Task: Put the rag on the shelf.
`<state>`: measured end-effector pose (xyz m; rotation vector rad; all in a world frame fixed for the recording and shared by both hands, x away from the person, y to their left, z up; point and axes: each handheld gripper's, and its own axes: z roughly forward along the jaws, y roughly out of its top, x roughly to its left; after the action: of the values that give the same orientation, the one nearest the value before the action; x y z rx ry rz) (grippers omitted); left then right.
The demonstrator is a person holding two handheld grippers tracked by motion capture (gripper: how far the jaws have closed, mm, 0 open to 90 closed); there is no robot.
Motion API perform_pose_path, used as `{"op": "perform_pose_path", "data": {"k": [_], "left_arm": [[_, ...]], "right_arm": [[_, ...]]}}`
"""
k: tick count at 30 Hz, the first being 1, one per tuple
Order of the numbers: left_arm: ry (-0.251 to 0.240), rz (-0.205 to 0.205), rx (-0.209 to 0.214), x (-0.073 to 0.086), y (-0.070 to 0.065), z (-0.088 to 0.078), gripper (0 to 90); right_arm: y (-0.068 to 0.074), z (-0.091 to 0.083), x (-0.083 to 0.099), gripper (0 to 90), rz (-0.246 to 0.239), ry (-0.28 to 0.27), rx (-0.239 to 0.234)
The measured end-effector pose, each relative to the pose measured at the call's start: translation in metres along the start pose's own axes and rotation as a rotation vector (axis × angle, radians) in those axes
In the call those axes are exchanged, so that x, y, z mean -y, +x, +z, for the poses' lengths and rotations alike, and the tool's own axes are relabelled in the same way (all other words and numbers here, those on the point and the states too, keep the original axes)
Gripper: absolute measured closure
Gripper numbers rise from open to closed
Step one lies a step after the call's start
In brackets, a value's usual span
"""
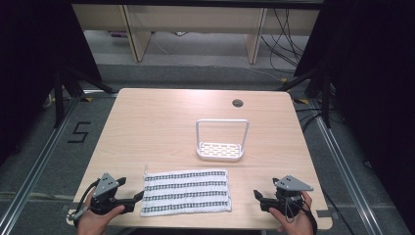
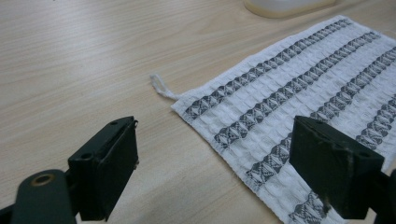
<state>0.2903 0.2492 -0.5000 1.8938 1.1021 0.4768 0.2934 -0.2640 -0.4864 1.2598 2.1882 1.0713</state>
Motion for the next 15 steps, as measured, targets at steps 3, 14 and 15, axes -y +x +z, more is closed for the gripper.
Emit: {"op": "perform_pose_path", "data": {"k": [3,14,15], "left_arm": [[-0.012,-0.006,0.013,-0.001,0.001,0.001,14.8],[-0.038,0.001,0.08,-0.01,-0.009,0.007,15.0],[-0.037,0.006,0.087,-0.012,-0.011,0.009,15.0]], "right_arm": [[0.002,0.001,0.0,20.5,-0.009,-0.008,-0.009],[0.015,-0.001,-0.005,24.5,-0.044,-0.028,-0.053],[0.016,-0.002,-0.005,24.6,-0.048,-0.03,-0.043]]}}
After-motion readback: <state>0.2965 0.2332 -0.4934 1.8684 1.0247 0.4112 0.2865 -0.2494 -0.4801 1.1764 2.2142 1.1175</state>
